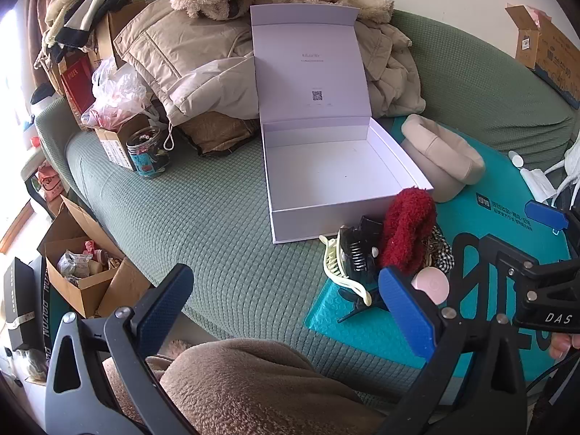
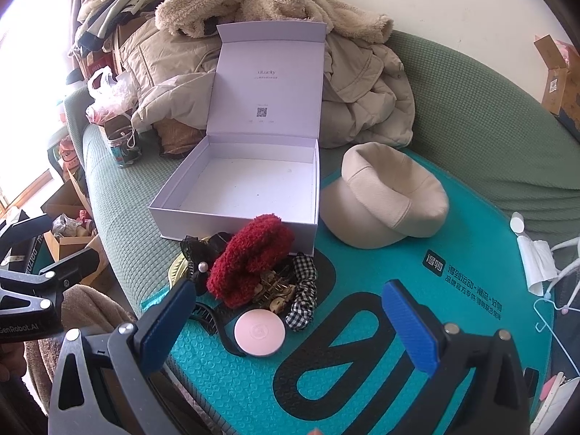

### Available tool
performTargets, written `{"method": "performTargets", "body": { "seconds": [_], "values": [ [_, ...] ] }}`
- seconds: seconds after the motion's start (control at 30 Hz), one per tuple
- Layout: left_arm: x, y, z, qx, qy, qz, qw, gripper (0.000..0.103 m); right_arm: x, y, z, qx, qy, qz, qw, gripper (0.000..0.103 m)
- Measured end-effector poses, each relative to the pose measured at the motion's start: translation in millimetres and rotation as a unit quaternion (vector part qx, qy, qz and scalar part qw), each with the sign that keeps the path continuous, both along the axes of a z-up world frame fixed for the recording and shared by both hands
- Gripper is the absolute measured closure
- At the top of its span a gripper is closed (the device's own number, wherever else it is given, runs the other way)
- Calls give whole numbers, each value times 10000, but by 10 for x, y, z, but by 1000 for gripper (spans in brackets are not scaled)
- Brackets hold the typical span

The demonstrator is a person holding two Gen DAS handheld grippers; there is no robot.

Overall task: Organize objects
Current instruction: 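Move both tools toward the pile of hair accessories beside the white box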

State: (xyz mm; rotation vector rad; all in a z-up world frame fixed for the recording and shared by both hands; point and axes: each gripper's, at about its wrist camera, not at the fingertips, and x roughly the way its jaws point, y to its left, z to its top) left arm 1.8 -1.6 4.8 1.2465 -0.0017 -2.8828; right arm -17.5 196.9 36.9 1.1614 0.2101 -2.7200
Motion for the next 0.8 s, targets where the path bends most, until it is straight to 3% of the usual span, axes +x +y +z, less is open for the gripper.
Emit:
{"method": "performTargets", "body": {
  "seconds": [0.8],
  "values": [
    [59, 24, 37, 58, -34, -39, 10000, 1, 78, 37, 44, 0, 39, -26, 10000, 1]
  ]
}}
